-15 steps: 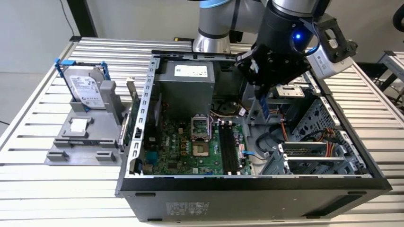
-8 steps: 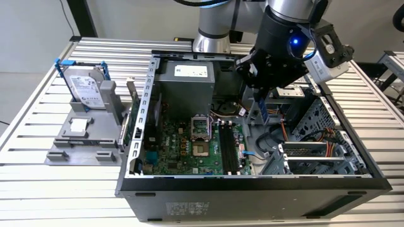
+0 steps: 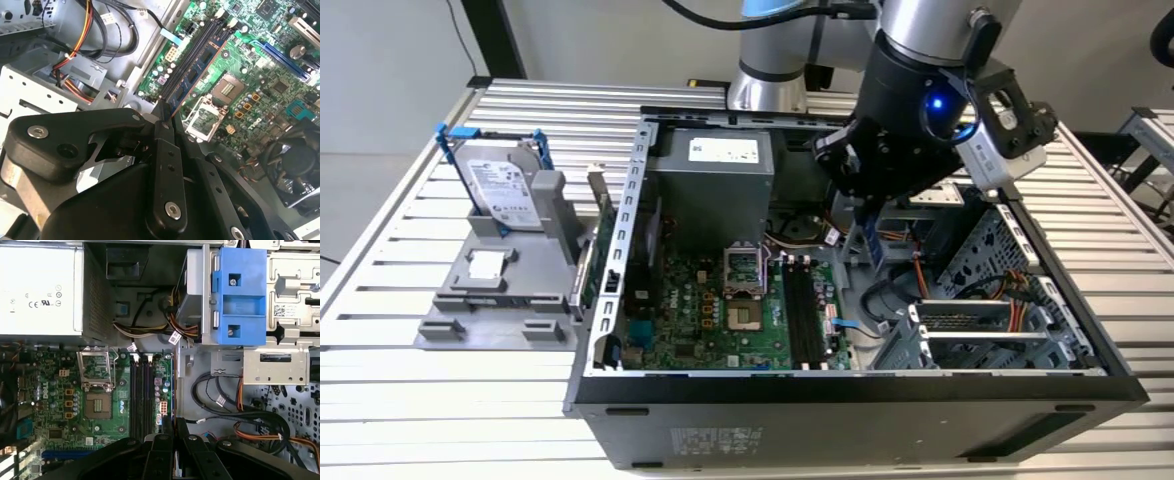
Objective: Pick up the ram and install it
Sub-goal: 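Insert the ram into the slot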
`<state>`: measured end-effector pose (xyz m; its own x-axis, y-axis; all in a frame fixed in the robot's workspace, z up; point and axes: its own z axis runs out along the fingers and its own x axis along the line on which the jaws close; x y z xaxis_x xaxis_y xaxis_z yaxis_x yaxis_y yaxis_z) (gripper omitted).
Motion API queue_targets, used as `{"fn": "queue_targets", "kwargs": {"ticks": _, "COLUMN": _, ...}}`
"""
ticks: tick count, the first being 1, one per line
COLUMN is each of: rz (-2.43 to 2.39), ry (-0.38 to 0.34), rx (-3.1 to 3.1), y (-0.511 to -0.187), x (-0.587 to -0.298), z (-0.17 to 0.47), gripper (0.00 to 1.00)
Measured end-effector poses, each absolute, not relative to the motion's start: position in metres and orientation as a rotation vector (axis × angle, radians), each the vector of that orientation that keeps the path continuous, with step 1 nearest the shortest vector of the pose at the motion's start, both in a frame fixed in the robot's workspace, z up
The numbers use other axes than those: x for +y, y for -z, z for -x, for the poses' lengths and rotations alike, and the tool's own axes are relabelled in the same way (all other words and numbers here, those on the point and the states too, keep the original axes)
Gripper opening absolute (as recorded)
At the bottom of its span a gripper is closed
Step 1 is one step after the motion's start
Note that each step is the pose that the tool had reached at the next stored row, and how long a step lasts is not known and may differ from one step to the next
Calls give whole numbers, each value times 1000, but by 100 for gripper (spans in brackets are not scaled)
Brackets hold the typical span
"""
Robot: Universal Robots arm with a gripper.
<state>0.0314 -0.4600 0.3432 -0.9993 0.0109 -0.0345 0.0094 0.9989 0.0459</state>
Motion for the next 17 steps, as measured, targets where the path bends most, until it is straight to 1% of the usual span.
{"fn": "queue_targets", "kwargs": {"ticks": 17, "rz": -35, "ry": -40, "rx": 3106, "y": -314, "x": -460, "z": -29, "gripper": 0}}
